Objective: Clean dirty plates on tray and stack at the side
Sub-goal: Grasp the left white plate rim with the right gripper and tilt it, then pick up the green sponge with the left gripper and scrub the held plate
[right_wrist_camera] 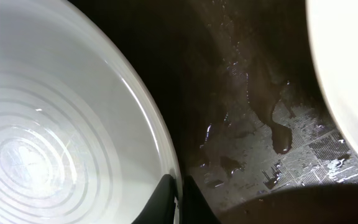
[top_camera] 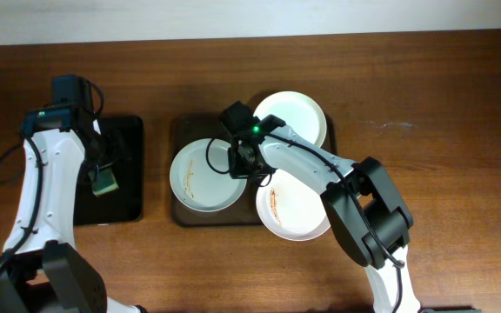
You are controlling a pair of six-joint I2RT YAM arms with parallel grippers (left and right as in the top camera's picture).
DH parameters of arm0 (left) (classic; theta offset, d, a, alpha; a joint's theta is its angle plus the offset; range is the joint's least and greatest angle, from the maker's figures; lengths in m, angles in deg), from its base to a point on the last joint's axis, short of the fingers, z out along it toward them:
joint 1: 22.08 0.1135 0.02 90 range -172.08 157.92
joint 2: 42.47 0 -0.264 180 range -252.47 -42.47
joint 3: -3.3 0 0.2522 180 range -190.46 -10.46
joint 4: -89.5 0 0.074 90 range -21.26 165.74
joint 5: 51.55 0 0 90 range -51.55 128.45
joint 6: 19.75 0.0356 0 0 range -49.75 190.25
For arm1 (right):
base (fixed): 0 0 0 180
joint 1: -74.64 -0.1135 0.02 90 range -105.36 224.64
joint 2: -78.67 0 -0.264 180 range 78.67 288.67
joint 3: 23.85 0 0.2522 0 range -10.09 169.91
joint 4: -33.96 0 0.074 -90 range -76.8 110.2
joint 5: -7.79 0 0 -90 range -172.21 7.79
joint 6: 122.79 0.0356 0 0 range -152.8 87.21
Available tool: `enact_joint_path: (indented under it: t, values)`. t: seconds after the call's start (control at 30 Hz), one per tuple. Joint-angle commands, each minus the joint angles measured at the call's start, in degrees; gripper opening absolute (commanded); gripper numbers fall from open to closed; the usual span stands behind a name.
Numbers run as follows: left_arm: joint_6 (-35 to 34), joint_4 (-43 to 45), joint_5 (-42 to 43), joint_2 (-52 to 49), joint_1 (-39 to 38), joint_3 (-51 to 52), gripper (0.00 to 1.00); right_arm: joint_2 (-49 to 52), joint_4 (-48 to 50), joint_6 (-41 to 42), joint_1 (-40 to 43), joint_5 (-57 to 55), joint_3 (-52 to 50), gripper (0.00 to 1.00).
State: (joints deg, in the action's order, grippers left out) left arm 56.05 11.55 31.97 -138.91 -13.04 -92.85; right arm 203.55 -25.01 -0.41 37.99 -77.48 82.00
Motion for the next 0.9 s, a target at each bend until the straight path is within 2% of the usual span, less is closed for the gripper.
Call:
enact_joint_path:
  t: [0.0,0.1,0.13,0.17,0.23,0.3,0.37,0.43,0.47,0.53,0.57,0.63,0.7,0.77,0.87]
  values:
    - [-1.8,8.1,-7.5,-0.7,2.3,5.5,0.74,1.1,-0.1,-0.4,-0.6,-1.0,0.0,0.04]
    - [-4.4,15.8,-7.5,-1.3,5.6,11.1,0.72,1.2,-0.4,-0.6,-0.6,-2.4,0.0,0.05]
    - [-4.4,18.1,-7.5,-1.9,6.1,12.2,0.68,1.2,-0.4,-0.6,-0.6,-2.4,0.0,0.06]
    - [-4.4,20.3,-7.5,-3.0,6.4,13.2,0.64,1.2,-0.4,-0.6,-0.6,-2.4,0.0,0.1]
    - [-4.4,23.9,-5.7,-6.7,6.4,13.9,0.53,1.2,-0.4,-0.6,-0.6,-2.4,0.0,0.1]
    - [-4.4,24.3,-5.1,-9.8,6.4,13.9,0.48,1.2,-0.4,-0.6,-0.6,-2.5,0.0,0.04]
    - [-4.4,24.3,-5.0,-12.3,6.4,13.9,0.47,1.2,-0.4,-0.6,-0.6,-2.5,0.0,0.04]
    - [-4.4,24.4,-4.6,-13.6,6.4,13.9,0.41,1.2,-0.4,-0.6,-0.6,-2.4,0.0,0.04]
    - [-4.4,25.0,-3.8,-13.7,6.4,13.9,0.41,1.2,-0.4,-0.6,-0.6,-2.4,0.0,0.04]
    - [-4.4,26.1,-3.7,-13.7,6.4,13.9,0.19,1.2,-0.4,-0.6,-0.6,-2.4,0.0,0.04]
    - [-4.4,26.4,-3.6,-13.7,6.4,13.9,0.01,1.2,-0.4,-0.6,-0.6,-2.4,0.0,0.04]
    - [-4.2,26.4,-2.6,-13.7,6.4,13.8,0.01,1.2,-0.3,-0.6,-0.6,-2.4,0.0,0.04]
    - [-0.2,22.6,3.0,-12.5,6.4,10.6,0.01,1.2,-0.2,-0.6,-0.6,-2.4,0.1,0.04]
    - [3.7,14.3,7.9,-10.1,6.4,3.4,0.01,1.2,-0.2,-0.6,-0.6,-2.2,0.1,0.04]
    - [7.1,2.5,9.1,-5.0,5.2,-6.2,0.01,1.2,-0.2,-0.5,-0.5,-2.2,0.1,0.04]
